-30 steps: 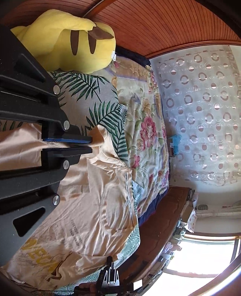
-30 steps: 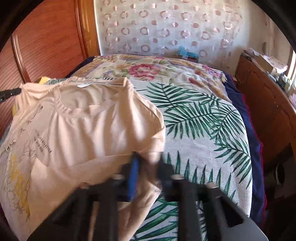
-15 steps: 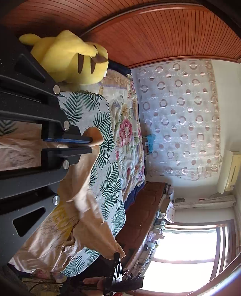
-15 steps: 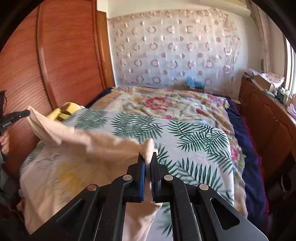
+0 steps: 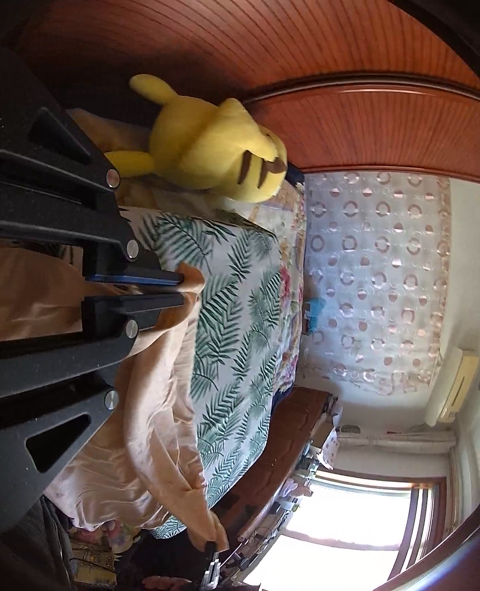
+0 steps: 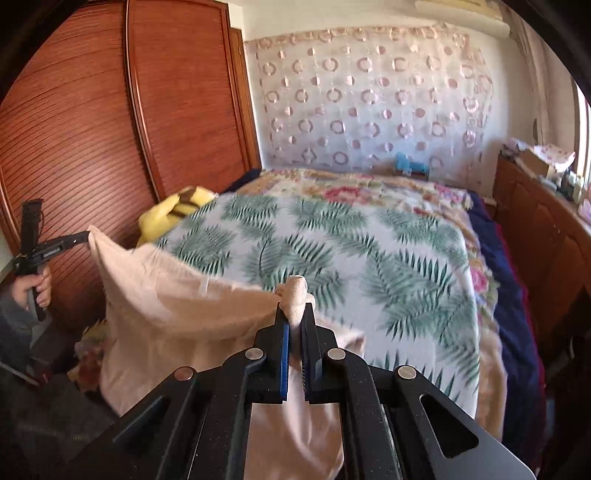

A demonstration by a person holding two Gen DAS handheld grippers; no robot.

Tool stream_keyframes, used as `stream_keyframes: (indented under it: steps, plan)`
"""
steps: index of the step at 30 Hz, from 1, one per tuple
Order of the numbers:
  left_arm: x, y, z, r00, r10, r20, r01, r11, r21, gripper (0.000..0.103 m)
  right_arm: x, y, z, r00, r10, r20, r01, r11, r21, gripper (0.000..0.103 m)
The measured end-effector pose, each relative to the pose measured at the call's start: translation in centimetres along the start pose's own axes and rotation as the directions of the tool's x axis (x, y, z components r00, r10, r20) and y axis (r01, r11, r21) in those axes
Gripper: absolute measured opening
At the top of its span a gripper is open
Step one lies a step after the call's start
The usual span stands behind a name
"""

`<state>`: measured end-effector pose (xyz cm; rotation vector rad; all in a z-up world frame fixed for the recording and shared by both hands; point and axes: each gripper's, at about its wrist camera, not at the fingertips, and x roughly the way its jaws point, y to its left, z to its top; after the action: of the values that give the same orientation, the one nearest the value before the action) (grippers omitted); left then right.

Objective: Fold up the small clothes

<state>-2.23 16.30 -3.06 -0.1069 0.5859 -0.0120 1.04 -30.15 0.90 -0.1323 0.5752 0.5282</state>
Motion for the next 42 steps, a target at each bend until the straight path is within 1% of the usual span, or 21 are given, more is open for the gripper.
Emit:
stream_keyframes:
  steps: [2, 5, 10, 11, 13, 15, 16, 19, 20, 21, 22, 24, 26, 28, 29, 30, 31, 33, 36, 39, 42]
  plan:
    - [0.6, 0.2, -1.0, 0.999, 0.035, -0.017, -0.035, 0.999, -0.002, 0.005, 0.9, -0.1, -1.3, 0.998, -0.032, -0.056, 0.031, 0.999, -0.007, 0.005]
    - [1.5, 0.4, -1.8, 0.998, 0.044, -0.050, -0.044, 0.999, -0.014, 0.005, 2.2, -0.8, -3.4, 0.992, -0.020, -0.127, 0.023, 0.999, 0.022, 0.005]
    - [1.9, 0.0, -2.0, 0.998, 0.023, -0.059, -0.023, 1.000, -0.004, 0.005, 2.9, -1.4, -4.3, 0.986, -0.016, -0.166, 0.022, 0.999, 0.035, 0.005]
    - [1.9, -0.2, -1.9, 0.998, 0.017, -0.060, -0.017, 1.000, 0.004, 0.007, 3.0, -1.3, -4.1, 0.986, -0.017, -0.166, 0.023, 0.999, 0.035, 0.005]
    - [2.0, -0.6, -1.8, 0.998, 0.018, -0.055, -0.017, 1.000, 0.017, 0.018, 2.7, -1.1, -3.8, 0.986, -0.018, -0.164, 0.024, 0.999, 0.035, 0.005]
    - [2.1, -1.0, -1.7, 0.999, 0.008, -0.051, -0.007, 1.000, 0.027, 0.039, 2.5, -0.6, -3.2, 0.987, -0.014, -0.157, 0.020, 0.999, 0.036, 0.005]
    - [2.2, -1.1, -1.6, 0.999, -0.005, -0.051, 0.007, 1.000, 0.027, 0.045, 2.2, -0.4, -3.3, 0.988, -0.014, -0.155, 0.020, 0.999, 0.035, 0.005]
    - [2.7, -1.5, -1.4, 0.998, -0.027, -0.059, 0.028, 0.999, 0.024, 0.054, 2.5, 0.2, -3.3, 0.988, -0.014, -0.157, 0.019, 0.999, 0.028, 0.005]
    - [2.9, -1.6, -1.3, 0.998, -0.027, -0.058, 0.028, 0.999, 0.026, 0.068, 2.4, 0.3, -3.3, 0.987, -0.013, -0.159, 0.018, 1.000, 0.026, 0.005]
    - [3.0, -1.7, -1.2, 0.998, -0.029, -0.053, 0.030, 0.999, 0.026, 0.077, 2.3, 0.3, -3.3, 0.987, -0.013, -0.161, 0.017, 1.000, 0.023, 0.005]
    - [3.3, -1.8, -1.0, 0.998, -0.036, -0.051, 0.037, 0.999, 0.025, 0.079, 2.1, 0.5, -3.3, 0.987, -0.013, -0.161, 0.016, 1.000, 0.019, 0.007]
    - [3.9, -1.9, -0.7, 0.997, -0.044, -0.064, 0.046, 0.999, 0.020, 0.080, 1.8, 0.6, -3.2, 0.986, -0.019, -0.163, 0.021, 1.000, 0.013, 0.008]
    - [4.5, -1.9, -0.6, 0.997, -0.028, -0.071, 0.030, 0.999, 0.020, 0.080, 1.5, 0.6, -3.1, 0.986, -0.027, -0.166, 0.029, 1.000, 0.010, 0.011]
    - [5.0, -1.8, -0.4, 0.997, -0.013, -0.075, 0.015, 1.000, 0.017, 0.080, 1.1, 0.5, -2.9, 0.987, -0.038, -0.157, 0.040, 0.999, 0.009, 0.020]
    - [5.3, -1.8, -0.4, 0.996, -0.015, -0.084, 0.016, 1.000, 0.011, 0.081, 0.9, 0.3, -2.8, 0.988, -0.037, -0.152, 0.039, 0.999, 0.011, 0.023]
    - [5.5, -1.8, -0.4, 0.996, -0.016, -0.086, 0.017, 1.000, 0.008, 0.081, 0.8, 0.3, -2.7, 0.988, -0.040, -0.147, 0.042, 0.999, 0.011, 0.030]
    - [5.6, -1.8, -0.5, 0.996, -0.016, -0.087, 0.017, 1.000, 0.007, 0.081, 0.7, 0.2, -2.6, 0.989, -0.050, -0.142, 0.052, 0.999, 0.009, 0.040]
    - [5.8, -2.0, -0.7, 0.995, -0.023, -0.093, 0.024, 1.000, 0.010, 0.080, 0.5, -0.1, -2.4, 0.989, -0.065, -0.129, 0.067, 0.998, 0.005, 0.047]
    - [5.7, -2.5, -1.1, 0.994, -0.054, -0.092, 0.056, 0.998, 0.021, 0.080, 1.1, -0.6, -2.2, 0.989, -0.083, -0.121, 0.086, 0.996, 0.013, 0.048]
    - [5.9, -2.9, -1.2, 0.994, -0.055, -0.093, 0.059, 0.998, 0.038, 0.080, 2.1, -1.6, -1.9, 0.990, -0.091, -0.112, 0.095, 0.995, 0.033, 0.048]
    - [6.4, -3.0, -0.9, 0.993, -0.058, -0.101, 0.062, 0.997, 0.044, 0.080, 3.9, -2.8, -1.5, 0.991, -0.079, -0.107, 0.087, 0.994, 0.066, 0.048]
